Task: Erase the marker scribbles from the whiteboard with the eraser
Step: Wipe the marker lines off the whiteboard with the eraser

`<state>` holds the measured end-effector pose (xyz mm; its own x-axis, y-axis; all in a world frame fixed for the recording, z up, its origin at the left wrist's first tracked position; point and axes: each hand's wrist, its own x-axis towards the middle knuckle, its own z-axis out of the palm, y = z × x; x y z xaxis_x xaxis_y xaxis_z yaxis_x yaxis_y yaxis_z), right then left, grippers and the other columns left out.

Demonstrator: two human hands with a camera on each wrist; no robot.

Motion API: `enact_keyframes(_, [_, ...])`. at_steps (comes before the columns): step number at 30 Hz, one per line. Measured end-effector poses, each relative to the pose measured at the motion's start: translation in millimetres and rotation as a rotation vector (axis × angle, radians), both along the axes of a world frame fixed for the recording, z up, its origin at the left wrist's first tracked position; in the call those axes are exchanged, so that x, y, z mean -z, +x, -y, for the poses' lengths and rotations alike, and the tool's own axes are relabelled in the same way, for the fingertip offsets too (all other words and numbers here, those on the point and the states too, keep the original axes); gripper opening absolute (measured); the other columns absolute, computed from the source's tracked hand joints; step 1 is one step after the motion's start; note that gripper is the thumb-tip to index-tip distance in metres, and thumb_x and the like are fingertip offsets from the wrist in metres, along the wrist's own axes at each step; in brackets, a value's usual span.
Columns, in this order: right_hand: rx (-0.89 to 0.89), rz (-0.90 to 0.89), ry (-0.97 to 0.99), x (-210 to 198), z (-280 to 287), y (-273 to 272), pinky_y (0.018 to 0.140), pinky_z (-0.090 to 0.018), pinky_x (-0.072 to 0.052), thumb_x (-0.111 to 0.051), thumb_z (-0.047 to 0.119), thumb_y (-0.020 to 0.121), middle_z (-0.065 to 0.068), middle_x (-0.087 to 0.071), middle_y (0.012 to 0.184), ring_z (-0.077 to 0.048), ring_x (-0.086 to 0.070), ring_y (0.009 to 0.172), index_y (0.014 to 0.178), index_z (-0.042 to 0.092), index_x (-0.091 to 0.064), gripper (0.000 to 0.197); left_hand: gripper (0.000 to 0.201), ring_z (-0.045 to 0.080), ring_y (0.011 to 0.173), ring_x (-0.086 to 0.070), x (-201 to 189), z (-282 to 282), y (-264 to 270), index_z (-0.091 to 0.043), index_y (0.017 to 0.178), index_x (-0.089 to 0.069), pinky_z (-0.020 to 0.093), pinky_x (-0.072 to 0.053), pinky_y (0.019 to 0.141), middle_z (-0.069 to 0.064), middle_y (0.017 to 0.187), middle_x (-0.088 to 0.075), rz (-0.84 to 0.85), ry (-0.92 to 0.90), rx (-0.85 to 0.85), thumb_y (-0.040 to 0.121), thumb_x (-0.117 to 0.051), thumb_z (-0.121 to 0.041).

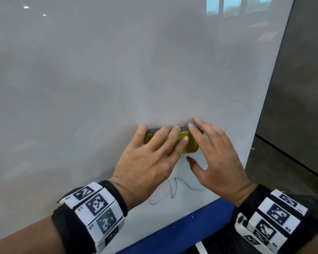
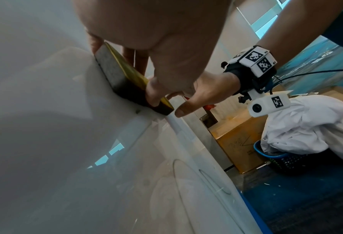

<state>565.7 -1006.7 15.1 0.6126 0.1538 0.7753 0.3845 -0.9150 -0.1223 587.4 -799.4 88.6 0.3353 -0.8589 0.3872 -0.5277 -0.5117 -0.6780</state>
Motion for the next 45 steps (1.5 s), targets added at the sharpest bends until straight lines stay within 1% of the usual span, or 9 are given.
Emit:
enact_keyframes(10, [0.002, 0.217, 0.023, -22.4, -19.9, 7.2, 0.099, -0.043, -0.05, -0.072, 0.019, 0.088, -0.016, -0.062, 0.126, -0.031, -0.057, 0.116, 0.132, 0.001, -0.06, 0.048, 0.046, 0.03, 0.122, -0.054, -11.3, -7.3, 0.5, -0.009, 0.137, -0.056, 0.05, -0.041, 0.094, 0.013, 0.141, -0.054, -0.001, -0.098, 0.077, 0.1, -0.027, -0.008])
enact_keyframes(16, [-0.019, 0.214, 0.017, -22.9, -17.6, 8.6, 0.098, -0.041, -0.051, -0.077, 0.013, 0.084, -0.019, -0.063, 0.122, -0.032, -0.056, 0.112, 0.13, -0.003, -0.061, 0.052, 0.042, 0.029, 0.128, -0.05, -16.3, -16.1, -1.8, -0.014, 0.141, -0.052, 0.051, -0.036, 0.099, 0.011, 0.145, -0.051, 0.072, -0.112, 0.041, 0.101, -0.038, -0.014])
enact_keyframes(19, [-0.03, 0.196, -0.043, -29.6, -12.3, 7.1, 0.095, -0.041, -0.05, -0.076, 0.017, 0.084, -0.019, -0.062, 0.12, -0.034, -0.057, 0.107, 0.137, 0.005, -0.057, 0.057, 0.07, 0.031, 0.144, -0.034, -23.1, -43.4, -11.9, -0.017, 0.15, -0.04, 0.063, -0.024, 0.112, 0.014, 0.157, -0.034, 0.092, -0.158, -0.118, 0.088, -0.07, -0.031])
enact_keyframes(22, [-0.031, 0.246, -0.081, -34.7, -10.3, 8.9, 0.089, -0.044, -0.049, -0.073, 0.018, 0.087, -0.019, -0.061, 0.119, -0.038, -0.057, 0.101, 0.14, 0.017, -0.055, 0.055, 0.096, 0.031, 0.151, -0.017, -29.8, -76.3, -20.7, -0.017, 0.155, -0.03, 0.068, -0.011, 0.115, 0.014, 0.164, -0.016, 0.071, -0.174, -0.267, 0.076, -0.081, -0.036])
enact_keyframes(32, [-0.126, 0.276, -0.236, 3.0, -23.9, 11.8, 0.078, -0.046, -0.048, -0.069, 0.013, 0.09, -0.022, -0.064, 0.108, -0.039, -0.06, 0.094, 0.134, 0.019, -0.06, 0.045, 0.09, 0.031, 0.153, -0.003, -19.9, -92.7, -21.9, -0.015, 0.158, -0.019, 0.066, -0.001, 0.116, 0.012, 0.166, -0.005, 0.052, -0.148, -0.32, 0.087, -0.072, -0.033])
enact_keyframes(36, [-0.07, 0.328, -0.021, -24.1, -13.5, 19.2, 0.078, -0.043, -0.05, -0.074, 0.011, 0.083, -0.022, -0.056, 0.111, -0.038, -0.054, 0.095, 0.128, 0.012, -0.066, 0.046, 0.084, 0.03, 0.153, -0.005, -18.6, -97.6, -20.4, -0.016, 0.158, -0.019, 0.063, 0.0, 0.117, 0.011, 0.166, -0.006, 0.061, -0.148, -0.299, 0.091, -0.067, -0.032])
enact_keyframes(39, [-0.056, 0.313, 0.035, -4.5, -32.1, 16.7, 0.078, -0.043, -0.049, -0.076, 0.01, 0.078, -0.02, -0.053, 0.111, -0.039, -0.054, 0.091, 0.129, 0.013, -0.063, 0.052, 0.079, 0.03, 0.153, -0.003, -14.7, -100.3, -20.2, -0.016, 0.158, -0.018, 0.062, 0.002, 0.118, 0.01, 0.166, -0.005, 0.061, -0.162, -0.278, 0.094, -0.063, -0.029])
enact_keyframes(42, [-0.137, 0.265, -0.188, 26.6, -54.4, 12.8, 0.074, -0.044, -0.047, -0.071, 0.01, 0.083, -0.017, -0.054, 0.11, -0.035, -0.052, 0.092, 0.129, 0.018, -0.057, 0.049, 0.075, 0.03, 0.153, -0.003, -11.5, -102.1, -20.1, -0.015, 0.158, -0.018, 0.061, 0.001, 0.118, 0.01, 0.166, -0.004, 0.062, -0.167, -0.258, 0.096, -0.059, -0.022])
enact_keyframes(45, [-0.181, 0.302, -0.305, 5.7, -42.9, 14.3, 0.071, -0.043, -0.046, -0.068, 0.008, 0.088, -0.019, -0.059, 0.105, -0.034, -0.054, 0.087, 0.129, 0.02, -0.058, 0.044, 0.075, 0.029, 0.153, -0.004, -8.8, -106.3, -20.2, -0.014, 0.158, -0.018, 0.061, -0.001, 0.119, 0.01, 0.166, -0.005, 0.063, -0.165, -0.254, 0.094, -0.058, -0.013])
